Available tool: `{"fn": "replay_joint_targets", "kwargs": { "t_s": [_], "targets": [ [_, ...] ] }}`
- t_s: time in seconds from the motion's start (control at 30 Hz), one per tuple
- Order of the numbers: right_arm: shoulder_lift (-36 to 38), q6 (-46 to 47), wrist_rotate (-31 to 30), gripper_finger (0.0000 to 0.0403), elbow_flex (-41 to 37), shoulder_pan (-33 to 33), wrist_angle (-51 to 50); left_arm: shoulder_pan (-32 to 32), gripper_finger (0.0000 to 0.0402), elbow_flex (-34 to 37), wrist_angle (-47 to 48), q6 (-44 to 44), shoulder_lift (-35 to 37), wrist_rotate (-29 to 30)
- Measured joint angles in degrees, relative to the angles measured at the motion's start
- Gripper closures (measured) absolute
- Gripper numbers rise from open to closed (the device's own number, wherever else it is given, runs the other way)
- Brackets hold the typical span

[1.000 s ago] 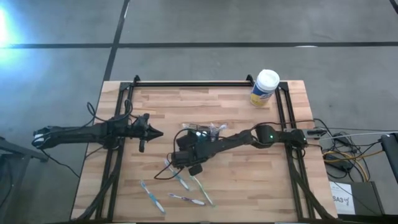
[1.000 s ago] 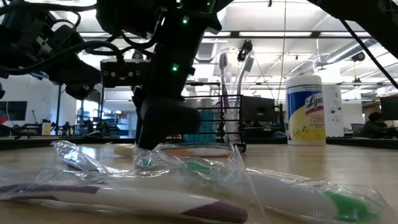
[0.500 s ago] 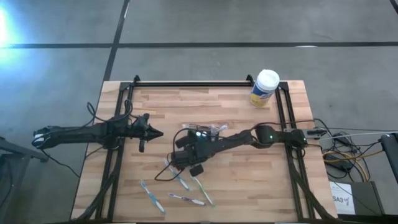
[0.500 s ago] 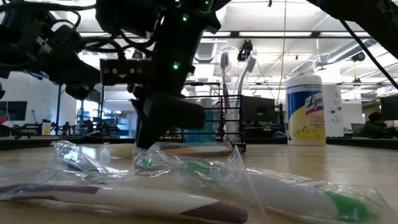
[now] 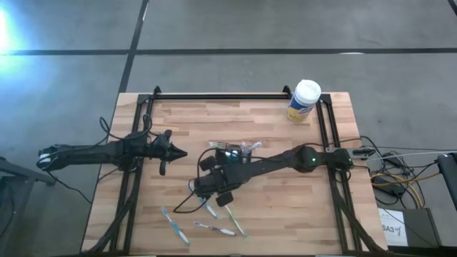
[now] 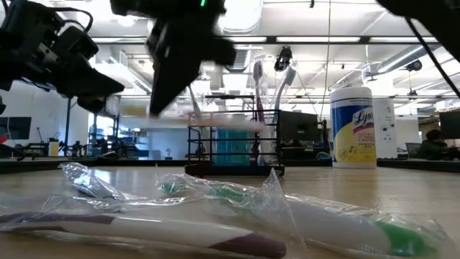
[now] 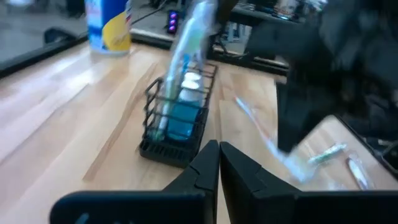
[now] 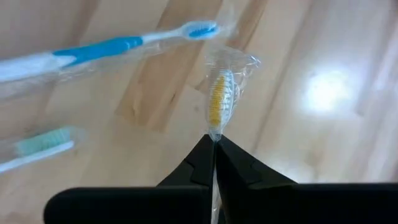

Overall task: Pick & Place toothbrushing station
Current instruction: Put the orange toothbrush into the black mesh organizer

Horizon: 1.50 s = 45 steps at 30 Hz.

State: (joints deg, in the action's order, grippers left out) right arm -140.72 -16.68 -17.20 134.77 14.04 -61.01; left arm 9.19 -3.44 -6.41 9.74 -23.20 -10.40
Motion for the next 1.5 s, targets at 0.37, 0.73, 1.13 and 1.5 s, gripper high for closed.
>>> {"fn": "replay_joint_targets", "kwargs": {
  "t_s": [0.37,0.73,1.13,1.5],
  "targets": [
    [20.32,0.29,0.58,0.0394,-6.41,0.43,5.33,-0.28,0.0394,0.0,-7.84,0.21,2.16,-9.41],
    [46.74,-1.27,12.29,0.0394,-50.31,0.26,54.36,-4.4,0.0393,0.0,-10.13,0.5,2.63,-9.56],
    [51.53,6.15,14.66,0.0394,-85.81,-1.15,110.82,-6.44,0.039,0.0,-21.06,3.55,2.33,-9.25],
    [44.49,8.83,14.7,0.0394,-80.48,-4.55,112.32,-11.26,0.0268,-3.17,-26.21,1.97,-6.16,-2.53]
  ]
}}
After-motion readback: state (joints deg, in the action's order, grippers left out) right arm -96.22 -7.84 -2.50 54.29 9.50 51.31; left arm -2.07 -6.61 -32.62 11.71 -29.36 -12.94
